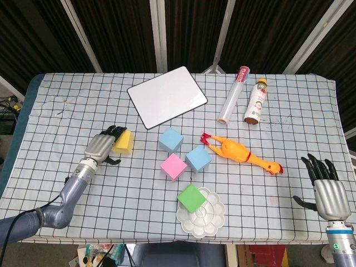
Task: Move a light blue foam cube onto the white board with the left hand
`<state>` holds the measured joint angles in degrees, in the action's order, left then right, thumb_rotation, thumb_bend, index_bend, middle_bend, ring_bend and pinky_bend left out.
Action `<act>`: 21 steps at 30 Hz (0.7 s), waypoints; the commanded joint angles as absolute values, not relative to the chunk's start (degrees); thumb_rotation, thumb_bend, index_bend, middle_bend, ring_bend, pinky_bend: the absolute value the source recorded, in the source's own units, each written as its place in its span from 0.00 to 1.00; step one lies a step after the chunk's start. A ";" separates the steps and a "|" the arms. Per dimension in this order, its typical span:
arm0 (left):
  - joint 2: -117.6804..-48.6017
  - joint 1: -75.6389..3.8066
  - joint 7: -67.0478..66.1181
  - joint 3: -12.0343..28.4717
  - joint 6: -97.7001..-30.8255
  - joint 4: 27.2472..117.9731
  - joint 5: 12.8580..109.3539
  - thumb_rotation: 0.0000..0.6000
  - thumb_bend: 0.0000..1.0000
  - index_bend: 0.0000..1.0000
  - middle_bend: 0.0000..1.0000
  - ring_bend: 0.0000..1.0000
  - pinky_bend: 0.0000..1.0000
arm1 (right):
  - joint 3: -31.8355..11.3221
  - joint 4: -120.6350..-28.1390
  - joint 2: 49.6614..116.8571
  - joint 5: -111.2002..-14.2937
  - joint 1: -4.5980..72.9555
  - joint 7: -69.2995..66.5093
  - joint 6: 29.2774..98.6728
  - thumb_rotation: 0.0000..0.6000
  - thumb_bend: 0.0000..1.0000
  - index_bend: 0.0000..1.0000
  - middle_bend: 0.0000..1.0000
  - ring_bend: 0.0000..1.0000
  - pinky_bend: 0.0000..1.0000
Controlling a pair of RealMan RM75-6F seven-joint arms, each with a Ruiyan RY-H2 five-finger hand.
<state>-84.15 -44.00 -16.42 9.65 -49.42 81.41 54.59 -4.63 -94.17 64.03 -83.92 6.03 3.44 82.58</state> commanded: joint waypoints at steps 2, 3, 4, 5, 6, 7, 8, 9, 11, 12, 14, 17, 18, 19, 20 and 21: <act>-78.70 -48.03 -28.94 10.75 -50.34 90.75 43.13 1.00 0.08 0.01 0.00 0.00 0.06 | -4.52 -94.15 64.04 -84.08 6.10 3.41 82.44 1.00 0.03 0.11 0.07 0.13 0.04; -78.76 -48.61 -29.96 11.24 -51.40 91.79 42.14 1.00 0.07 0.01 0.00 0.00 0.06 | -4.51 -94.15 64.07 -84.08 6.13 3.47 82.39 1.00 0.03 0.11 0.07 0.13 0.04; -79.08 -49.05 -30.40 11.88 -52.57 92.60 41.83 1.00 0.06 0.01 0.00 0.00 0.06 | -4.50 -94.14 64.10 -84.09 6.15 3.53 82.37 1.00 0.03 0.11 0.07 0.13 0.04; -79.69 -49.45 -30.11 12.83 -53.80 93.35 42.39 1.00 0.06 0.01 0.00 0.00 0.06 | -4.48 -94.14 64.13 -84.13 6.17 3.57 82.35 1.00 0.03 0.11 0.07 0.13 0.04; -80.38 -49.68 -29.53 13.58 -54.81 93.74 43.23 1.00 0.06 0.01 0.00 0.00 0.05 | -4.46 -94.15 64.14 -84.14 6.17 3.56 82.35 1.00 0.03 0.11 0.07 0.13 0.04; -81.13 -49.88 -28.76 14.28 -55.72 94.00 44.36 1.00 0.05 0.01 0.00 0.00 0.05 | -4.46 -94.15 64.18 -84.11 6.16 3.60 82.37 1.00 0.03 0.11 0.07 0.13 0.04; -81.98 -50.15 -27.90 15.02 -56.61 94.20 45.90 1.00 0.05 0.01 0.00 0.00 0.05 | -4.49 -94.14 64.19 -84.07 6.16 3.66 82.39 1.00 0.03 0.11 0.07 0.13 0.04; -82.81 -50.42 -27.28 15.54 -57.48 94.18 47.43 1.00 0.04 0.01 0.00 0.00 0.05 | -4.50 -94.11 64.22 -84.02 6.18 3.72 82.36 1.00 0.03 0.11 0.07 0.13 0.04; -84.42 -51.13 -26.97 16.19 -59.14 93.90 50.04 1.00 0.03 0.01 0.00 0.00 0.05 | -4.50 -94.07 64.20 -83.94 6.24 3.63 82.21 1.00 0.03 0.11 0.07 0.13 0.04; -85.26 -51.51 -27.16 16.34 -59.82 93.59 50.95 1.00 0.03 0.01 0.00 0.00 0.05 | -4.53 -94.03 64.20 -83.85 6.28 3.57 82.11 1.00 0.03 0.11 0.07 0.13 0.04; -86.89 -52.41 -28.26 16.32 -60.70 92.71 52.08 1.00 0.03 0.01 0.00 0.00 0.05 | -4.56 -93.98 64.14 -83.71 6.33 3.52 81.98 1.00 0.03 0.11 0.07 0.13 0.04; -89.83 -53.95 -30.85 15.73 -60.76 90.16 51.72 1.00 0.03 0.01 0.00 0.00 0.05 | -4.52 -94.02 64.01 -83.70 6.32 3.17 81.92 1.00 0.03 0.11 0.07 0.13 0.04; -90.80 -54.49 -31.50 15.48 -60.08 89.16 51.04 1.00 0.03 0.01 0.00 0.00 0.05 | -4.50 -94.03 63.99 -83.73 6.29 3.12 81.97 1.00 0.03 0.11 0.07 0.13 0.04; -91.75 -55.01 -31.93 15.39 -59.45 88.07 50.37 1.00 0.03 0.01 0.00 0.00 0.05 | -4.50 -94.04 63.96 -83.76 6.29 3.10 81.99 1.00 0.03 0.11 0.07 0.13 0.04; -92.70 -55.52 -32.16 15.33 -58.82 86.89 49.90 1.00 0.03 0.01 0.00 0.00 0.05 | -4.48 -94.05 63.94 -83.79 6.27 3.07 82.01 1.00 0.03 0.11 0.07 0.13 0.04; -93.77 -56.12 -32.31 15.23 -57.99 85.44 49.57 1.00 0.03 0.01 0.00 0.00 0.05 | -4.50 -94.07 63.94 -83.77 6.28 3.04 82.02 1.00 0.03 0.11 0.07 0.13 0.04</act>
